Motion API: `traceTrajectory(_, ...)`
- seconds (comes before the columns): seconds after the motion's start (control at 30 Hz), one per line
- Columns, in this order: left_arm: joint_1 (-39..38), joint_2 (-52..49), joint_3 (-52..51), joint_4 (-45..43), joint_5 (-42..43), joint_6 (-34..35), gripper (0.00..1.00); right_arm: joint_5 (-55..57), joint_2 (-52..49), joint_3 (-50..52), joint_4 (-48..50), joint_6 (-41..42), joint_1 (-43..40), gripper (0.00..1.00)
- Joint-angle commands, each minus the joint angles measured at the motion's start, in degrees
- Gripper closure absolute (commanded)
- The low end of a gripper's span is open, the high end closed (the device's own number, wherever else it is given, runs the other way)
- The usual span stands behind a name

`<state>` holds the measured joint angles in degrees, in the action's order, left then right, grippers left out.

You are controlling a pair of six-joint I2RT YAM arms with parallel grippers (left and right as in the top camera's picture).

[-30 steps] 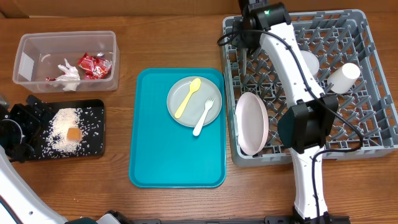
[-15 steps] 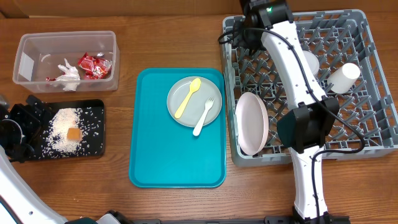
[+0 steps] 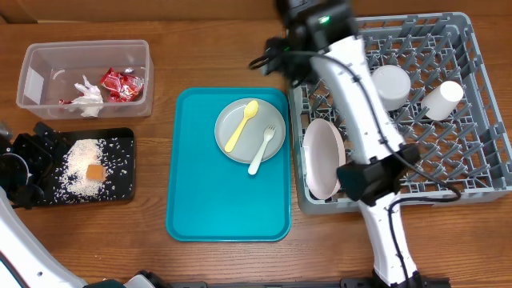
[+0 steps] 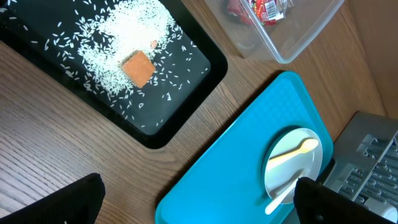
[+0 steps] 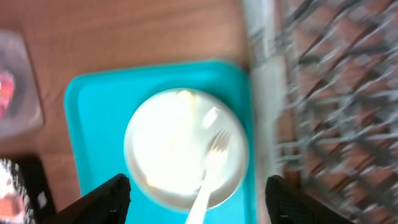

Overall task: Sort waste into correct bins and load items into the dishwasher rack
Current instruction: 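Move the right gripper down and grasp the white fork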

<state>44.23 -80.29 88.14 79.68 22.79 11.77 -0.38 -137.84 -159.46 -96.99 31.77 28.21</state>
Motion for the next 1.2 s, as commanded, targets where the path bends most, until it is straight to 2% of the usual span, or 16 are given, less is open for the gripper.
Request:
traceTrajectory(0.0,-0.5,0.1,-0.3,0.0,1.0,-1.3,0.00,4.9,0.4,4.5,0.0,8.3,4.6,0.27)
traceTrajectory(0.1,-0.5,0.1,-0.3,0.0,1.0,-1.3,0.00,9.1,0.4,10.3,0.0,16.5,8.2,0.27)
traceTrajectory(0.3,-0.5,0.1,-0.3,0.0,1.0,-1.3,0.00,12.3,0.4,23.0,1.3,26.6,10.4,0.27)
traceTrajectory(0.57,-0.5,0.1,-0.3,0.0,0.9,-1.3,0.00,6.4,0.4,34.6,9.8,26.3,10.1,0.27)
traceTrajectory(0.87,-0.5,0.1,-0.3,0.0,0.9,-1.3,0.00,1.7,0.4,41.3,17.5,23.5,10.5,0.29)
traceTrajectory(1.0,-0.5,0.1,-0.3,0.0,1.0,-1.3,0.00,1.6,0.4,43.0,18.6,23.5,10.5,0.36)
traceTrajectory(1.17,-0.5,0.1,-0.3,0.0,1.0,-1.3,0.00,1.6,0.4,43.1,19.1,23.5,10.5,0.57)
